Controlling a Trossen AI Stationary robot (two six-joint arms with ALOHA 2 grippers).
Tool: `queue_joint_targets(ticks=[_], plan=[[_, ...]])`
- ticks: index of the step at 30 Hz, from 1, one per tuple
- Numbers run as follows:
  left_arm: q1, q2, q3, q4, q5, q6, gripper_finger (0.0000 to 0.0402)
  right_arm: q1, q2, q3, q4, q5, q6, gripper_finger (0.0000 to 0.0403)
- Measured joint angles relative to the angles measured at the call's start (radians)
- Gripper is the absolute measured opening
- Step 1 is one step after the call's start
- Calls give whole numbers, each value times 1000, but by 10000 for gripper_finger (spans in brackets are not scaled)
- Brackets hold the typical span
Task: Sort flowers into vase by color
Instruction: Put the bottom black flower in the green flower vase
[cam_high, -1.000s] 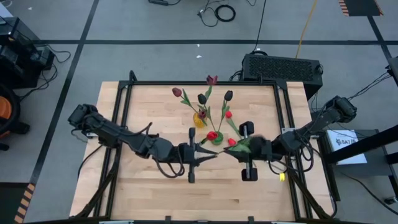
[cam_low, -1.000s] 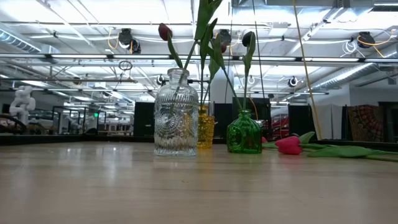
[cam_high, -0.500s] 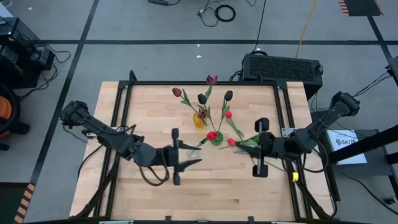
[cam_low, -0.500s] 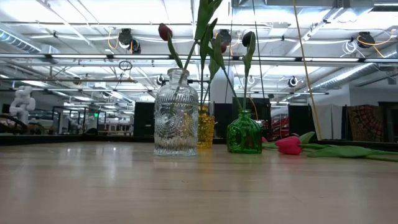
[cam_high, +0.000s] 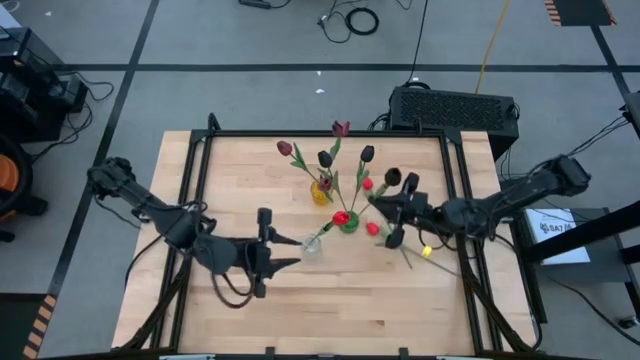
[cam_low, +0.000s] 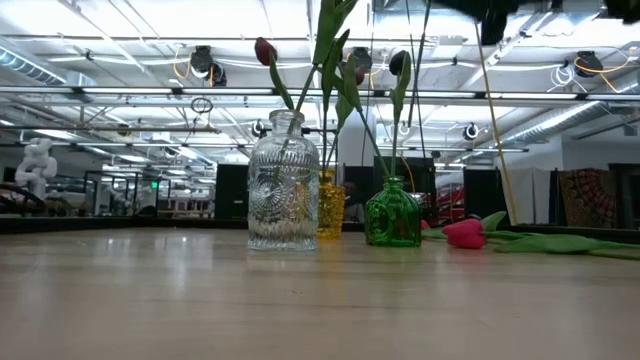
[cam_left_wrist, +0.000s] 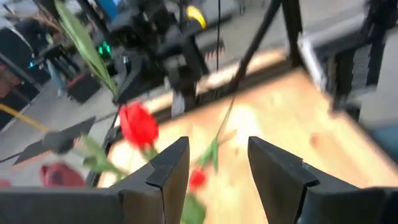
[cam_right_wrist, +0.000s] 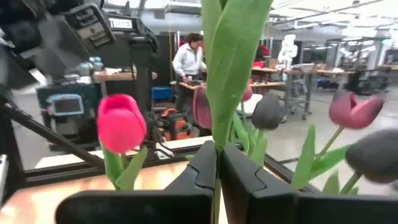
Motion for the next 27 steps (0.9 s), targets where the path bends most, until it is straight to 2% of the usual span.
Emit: queue_joint_targets(ticks=[4, 7, 18, 27], plan=[[36, -2, 0, -153, -6, -78, 171, -86, 0, -68, 62, -94, 67, 2], [67, -8, 0, -202, -6, -113, 171, -122, 0, -107, 88, -103, 90, 2], [144, -8, 0, -257, -4, -183, 171, -147, 10, -179, 211, -125, 101, 2], [146, -8, 0, -264, -1, -188, 171, -148, 133, -179, 344, -124, 93, 2]])
